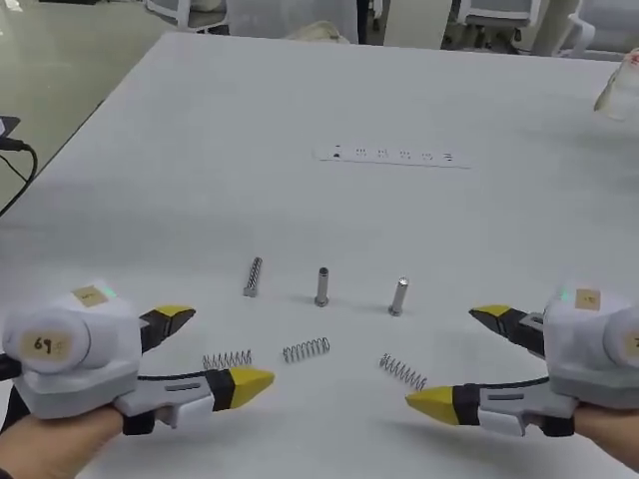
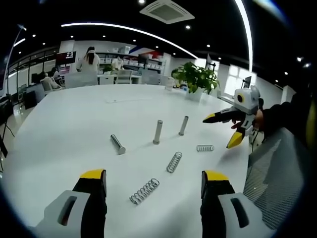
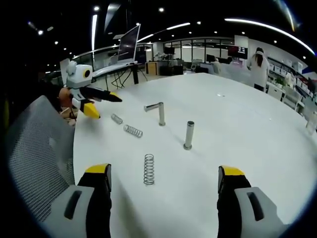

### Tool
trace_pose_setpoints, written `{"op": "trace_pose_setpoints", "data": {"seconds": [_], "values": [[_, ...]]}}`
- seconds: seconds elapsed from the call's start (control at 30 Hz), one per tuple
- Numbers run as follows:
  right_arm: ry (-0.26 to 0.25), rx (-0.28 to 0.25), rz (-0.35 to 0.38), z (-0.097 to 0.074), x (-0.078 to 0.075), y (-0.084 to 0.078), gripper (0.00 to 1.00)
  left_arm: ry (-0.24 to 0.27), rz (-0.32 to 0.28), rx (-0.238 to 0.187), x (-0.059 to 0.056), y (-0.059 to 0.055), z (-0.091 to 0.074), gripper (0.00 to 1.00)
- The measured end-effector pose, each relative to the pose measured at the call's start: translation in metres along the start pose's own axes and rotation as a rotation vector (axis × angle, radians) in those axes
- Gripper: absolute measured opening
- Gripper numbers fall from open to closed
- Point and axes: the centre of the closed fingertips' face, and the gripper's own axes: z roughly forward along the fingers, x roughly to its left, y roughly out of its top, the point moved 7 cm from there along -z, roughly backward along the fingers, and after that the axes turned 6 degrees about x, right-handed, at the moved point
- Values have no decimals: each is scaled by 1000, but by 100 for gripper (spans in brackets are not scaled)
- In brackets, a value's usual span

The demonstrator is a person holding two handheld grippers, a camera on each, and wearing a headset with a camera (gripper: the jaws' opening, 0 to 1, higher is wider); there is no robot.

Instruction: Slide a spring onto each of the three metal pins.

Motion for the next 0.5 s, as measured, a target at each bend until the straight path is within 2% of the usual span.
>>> {"op": "trace_pose_setpoints", "data": {"seconds": [0.2, 0.3, 0.5], "values": [[0, 6, 0, 0, 0, -1, 88, 10, 1, -8, 4, 4, -2, 73], [1, 8, 3, 0, 0, -1, 88, 18, 13, 2, 8, 6, -1, 71], [5, 9, 5, 0, 0, -2, 87, 19, 59, 14, 16, 23, 2, 69]]}}
